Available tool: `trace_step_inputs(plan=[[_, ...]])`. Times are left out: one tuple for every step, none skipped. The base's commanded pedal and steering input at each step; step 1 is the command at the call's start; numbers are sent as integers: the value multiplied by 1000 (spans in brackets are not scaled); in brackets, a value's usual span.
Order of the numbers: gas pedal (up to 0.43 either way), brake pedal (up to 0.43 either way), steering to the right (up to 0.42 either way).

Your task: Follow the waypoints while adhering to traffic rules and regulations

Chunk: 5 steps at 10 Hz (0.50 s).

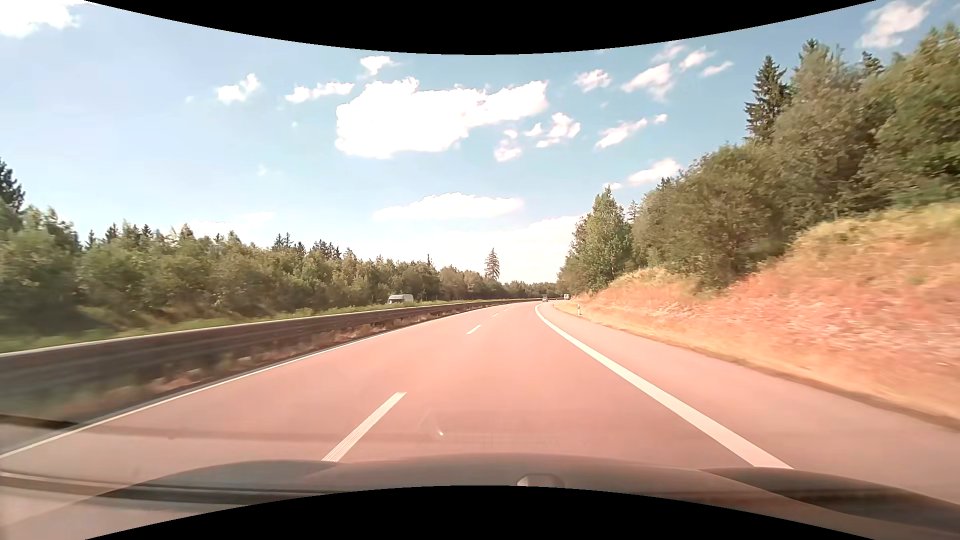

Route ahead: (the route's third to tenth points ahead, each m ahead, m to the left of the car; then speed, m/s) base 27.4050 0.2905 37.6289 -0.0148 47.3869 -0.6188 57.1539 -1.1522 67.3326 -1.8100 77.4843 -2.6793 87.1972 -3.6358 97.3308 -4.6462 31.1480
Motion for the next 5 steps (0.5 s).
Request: trace_step_inputs(plan=[[358, 0, 7], [358, 0, 8], [358, 0, 9], [358, 0, 9], [358, 0, 9]])
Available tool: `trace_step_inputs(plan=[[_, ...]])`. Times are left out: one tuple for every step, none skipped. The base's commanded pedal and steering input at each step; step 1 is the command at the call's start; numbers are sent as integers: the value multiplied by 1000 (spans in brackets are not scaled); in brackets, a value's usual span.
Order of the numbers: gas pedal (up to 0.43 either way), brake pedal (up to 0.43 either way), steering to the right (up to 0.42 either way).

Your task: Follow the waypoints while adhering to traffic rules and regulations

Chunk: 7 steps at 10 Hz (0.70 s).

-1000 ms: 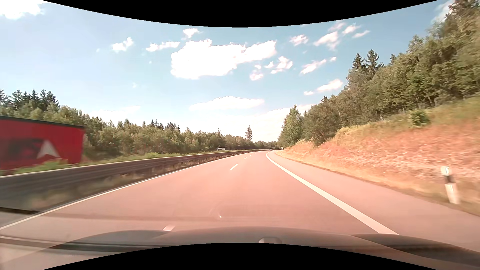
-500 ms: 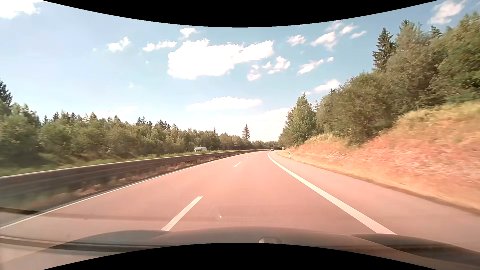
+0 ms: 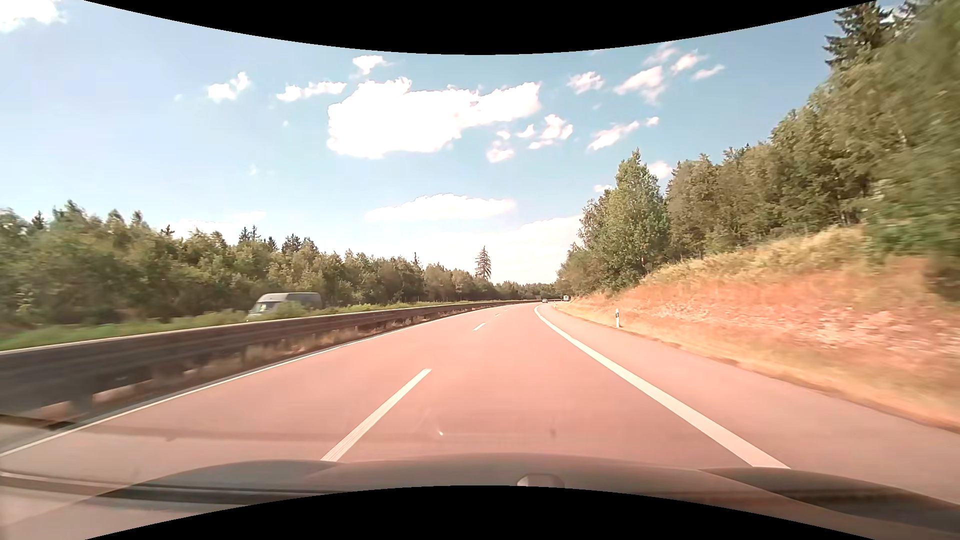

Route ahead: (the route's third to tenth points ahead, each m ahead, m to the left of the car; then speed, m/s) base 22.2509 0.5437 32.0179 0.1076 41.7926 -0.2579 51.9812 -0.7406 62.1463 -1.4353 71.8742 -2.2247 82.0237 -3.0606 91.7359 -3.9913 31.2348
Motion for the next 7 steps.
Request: trace_step_inputs(plan=[[358, 0, 9], [358, 0, 9], [358, 0, 9], [358, 0, 8], [358, 0, 7], [358, 0, 7], [358, 0, 8]])
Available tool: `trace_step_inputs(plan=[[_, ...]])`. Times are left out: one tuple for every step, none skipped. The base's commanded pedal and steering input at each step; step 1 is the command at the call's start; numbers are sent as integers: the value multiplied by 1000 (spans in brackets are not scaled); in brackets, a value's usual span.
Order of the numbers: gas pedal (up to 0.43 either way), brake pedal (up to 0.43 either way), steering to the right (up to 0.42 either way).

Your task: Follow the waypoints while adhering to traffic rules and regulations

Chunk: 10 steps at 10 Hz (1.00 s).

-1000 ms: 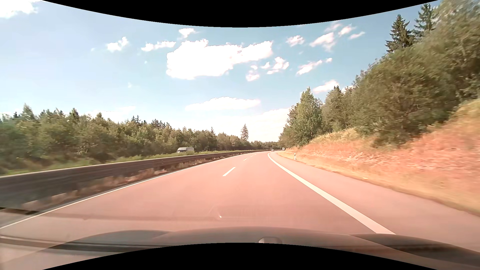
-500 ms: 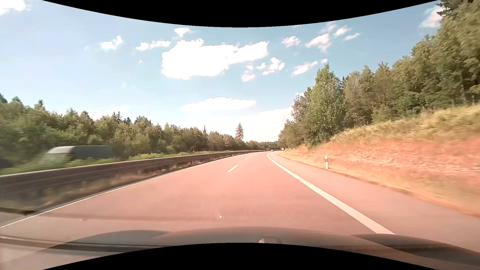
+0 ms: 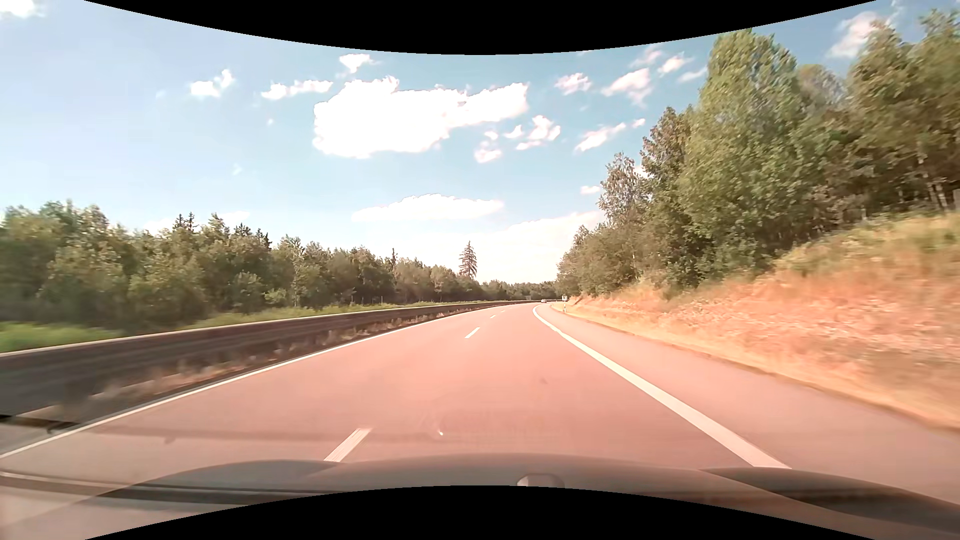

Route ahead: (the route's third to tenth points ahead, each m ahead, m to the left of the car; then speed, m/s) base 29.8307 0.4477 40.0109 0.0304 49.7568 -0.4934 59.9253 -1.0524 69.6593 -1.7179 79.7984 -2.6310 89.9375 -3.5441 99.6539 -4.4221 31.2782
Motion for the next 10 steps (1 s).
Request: trace_step_inputs(plan=[[358, 0, 7], [358, 0, 7], [358, 0, 6], [370, 0, 7], [370, 0, 7], [370, 0, 7], [370, 0, 7], [370, 0, 7], [370, 0, 8], [370, 0, 8]])
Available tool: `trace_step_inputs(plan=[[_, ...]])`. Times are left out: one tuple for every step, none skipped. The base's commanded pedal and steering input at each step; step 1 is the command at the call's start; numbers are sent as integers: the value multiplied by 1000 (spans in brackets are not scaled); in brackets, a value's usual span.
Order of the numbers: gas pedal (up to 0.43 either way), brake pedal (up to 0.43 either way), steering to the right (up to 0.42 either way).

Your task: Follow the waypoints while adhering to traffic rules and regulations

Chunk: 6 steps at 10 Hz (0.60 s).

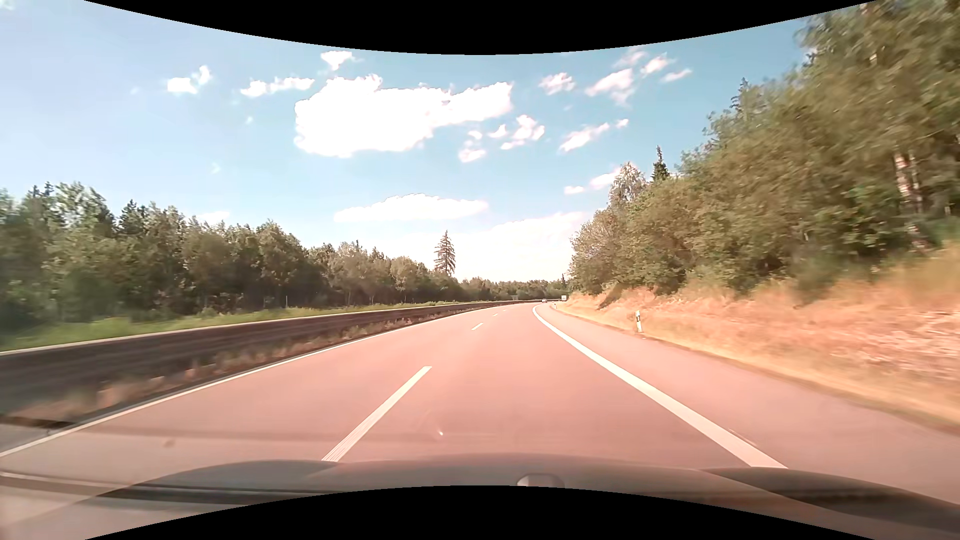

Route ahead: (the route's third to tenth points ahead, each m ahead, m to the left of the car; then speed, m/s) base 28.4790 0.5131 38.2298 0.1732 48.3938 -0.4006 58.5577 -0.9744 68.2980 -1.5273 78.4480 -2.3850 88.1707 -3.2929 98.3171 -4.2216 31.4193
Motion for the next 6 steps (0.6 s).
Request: trace_step_inputs(plan=[[370, 0, 8], [370, 0, 7], [370, 0, 7], [370, 0, 7], [370, 0, 7], [370, 0, 7]])
